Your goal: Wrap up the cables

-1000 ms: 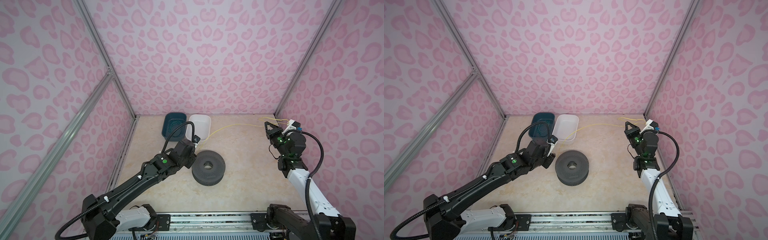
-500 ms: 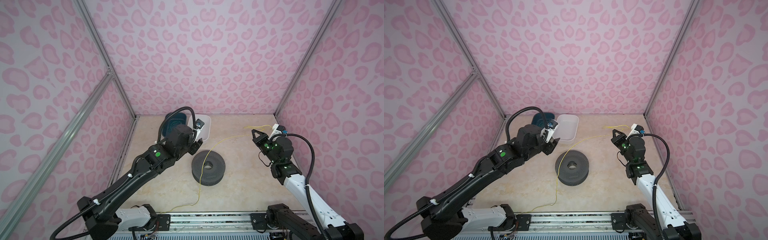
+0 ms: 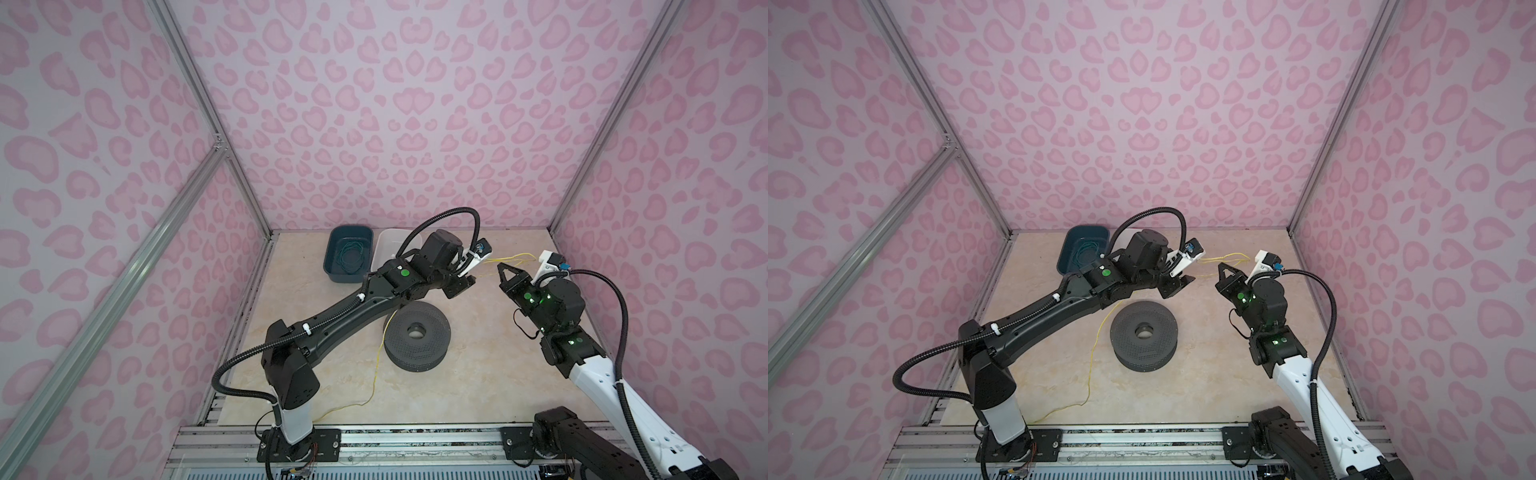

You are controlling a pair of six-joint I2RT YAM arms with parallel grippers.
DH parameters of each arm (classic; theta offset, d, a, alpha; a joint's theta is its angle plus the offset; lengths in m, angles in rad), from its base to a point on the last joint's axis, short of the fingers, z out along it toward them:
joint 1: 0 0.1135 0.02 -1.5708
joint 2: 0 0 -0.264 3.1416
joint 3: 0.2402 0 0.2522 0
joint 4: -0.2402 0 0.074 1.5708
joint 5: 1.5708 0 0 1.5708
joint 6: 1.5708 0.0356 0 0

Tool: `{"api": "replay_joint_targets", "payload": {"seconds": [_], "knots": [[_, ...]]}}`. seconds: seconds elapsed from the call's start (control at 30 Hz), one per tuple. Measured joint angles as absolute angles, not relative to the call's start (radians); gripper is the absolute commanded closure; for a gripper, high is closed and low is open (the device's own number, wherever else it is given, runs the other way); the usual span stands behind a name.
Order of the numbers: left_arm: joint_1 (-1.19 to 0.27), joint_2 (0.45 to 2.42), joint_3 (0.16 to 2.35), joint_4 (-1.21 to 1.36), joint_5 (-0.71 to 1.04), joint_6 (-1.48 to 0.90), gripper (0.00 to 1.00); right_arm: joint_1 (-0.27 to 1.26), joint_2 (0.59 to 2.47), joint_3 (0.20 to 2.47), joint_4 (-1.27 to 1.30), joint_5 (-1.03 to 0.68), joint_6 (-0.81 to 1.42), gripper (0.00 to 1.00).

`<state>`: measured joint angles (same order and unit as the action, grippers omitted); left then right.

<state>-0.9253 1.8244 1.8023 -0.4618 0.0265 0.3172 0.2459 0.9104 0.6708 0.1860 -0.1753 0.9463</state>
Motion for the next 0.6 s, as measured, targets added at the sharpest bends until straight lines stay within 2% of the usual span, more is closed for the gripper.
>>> {"api": "replay_joint_targets", "payload": {"seconds": [0.2, 0.3, 0.37, 0.53, 0.6], "knots": [[-0.928, 1.86, 1.801, -0.446, 0.062, 0.333, 0.5, 0.251, 0.908, 0.671, 0.185, -0.175, 0.95, 1.0], [-0.928, 1.862, 1.787, -0.434, 0.072, 0.336, 0.62, 0.255, 0.909, 0.665, 0.189, -0.176, 0.952, 1.0], [-0.928, 1.865, 1.782, -0.432, 0.071, 0.337, 0.74, 0.257, 0.909, 0.664, 0.188, -0.176, 0.958, 1.0], [-0.928, 1.864, 1.758, -0.412, 0.062, 0.332, 0.9, 0.26, 0.909, 0.657, 0.189, -0.176, 0.958, 1.0], [-0.928, 1.858, 1.737, -0.401, 0.068, 0.331, 0.94, 0.26, 0.909, 0.653, 0.19, -0.175, 0.958, 1.0]]}}
